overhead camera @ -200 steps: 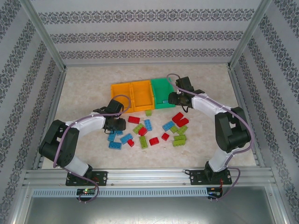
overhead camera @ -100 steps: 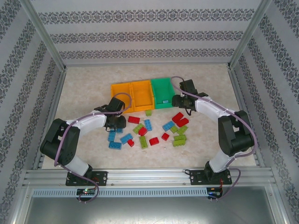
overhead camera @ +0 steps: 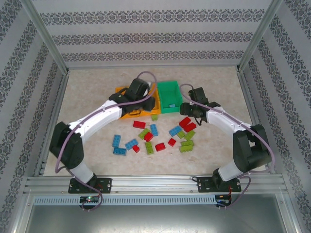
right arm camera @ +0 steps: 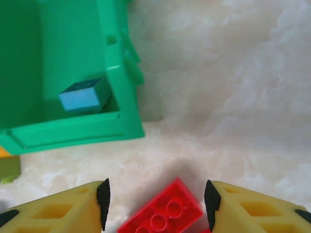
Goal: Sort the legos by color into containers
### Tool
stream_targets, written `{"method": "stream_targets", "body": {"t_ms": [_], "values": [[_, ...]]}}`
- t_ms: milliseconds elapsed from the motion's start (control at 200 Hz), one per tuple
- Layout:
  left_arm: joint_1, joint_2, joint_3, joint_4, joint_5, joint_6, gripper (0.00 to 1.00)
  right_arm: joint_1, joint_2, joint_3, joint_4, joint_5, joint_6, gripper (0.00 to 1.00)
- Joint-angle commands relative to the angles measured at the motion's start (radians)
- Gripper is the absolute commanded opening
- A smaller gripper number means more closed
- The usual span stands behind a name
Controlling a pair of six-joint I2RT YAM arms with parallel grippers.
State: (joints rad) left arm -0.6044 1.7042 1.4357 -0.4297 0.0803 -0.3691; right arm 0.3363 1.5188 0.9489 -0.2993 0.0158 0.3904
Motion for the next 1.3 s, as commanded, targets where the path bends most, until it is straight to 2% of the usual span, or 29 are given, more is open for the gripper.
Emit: {"method": "stream_targets", "body": {"t_ms": [0,140,230,500,859,919,1119,1299], "values": [[-0.021,0.157,0.149,0.0,0.093,0.071,0.26,0.034,-0.036,-0.029,-0.022,0.021,0.002,0.58],[-0.025,0.348,0.35,-0.023,0.152,0.076,0.27,0.07,-0.055,-0.066,-0.017,0.016,0.021,0.59],[-0.026,0.439,0.445,-0.047,0.143,0.073,0.28,0.096,-0.067,-0.085,-0.009,0.017,0.022,0.61],[-0.024,0.58,0.607,-0.057,0.1,0.072,0.33,0.153,-0.107,-0.136,-0.006,0.008,0.038,0.65],[-0.02,0.622,0.626,-0.044,-0.017,0.069,0.45,0.204,-0.157,-0.205,0.026,-0.032,0.045,0.74],[-0.019,0.627,0.629,-0.041,-0.027,0.07,0.47,0.21,-0.163,-0.209,0.034,-0.049,0.04,0.77],[-0.014,0.631,0.635,-0.042,-0.029,0.052,0.56,0.236,-0.15,-0.204,0.025,-0.072,-0.009,0.78],[-0.01,0.557,0.552,-0.014,-0.005,0.015,0.76,0.255,-0.106,-0.183,0.006,-0.068,-0.064,0.82]]}}
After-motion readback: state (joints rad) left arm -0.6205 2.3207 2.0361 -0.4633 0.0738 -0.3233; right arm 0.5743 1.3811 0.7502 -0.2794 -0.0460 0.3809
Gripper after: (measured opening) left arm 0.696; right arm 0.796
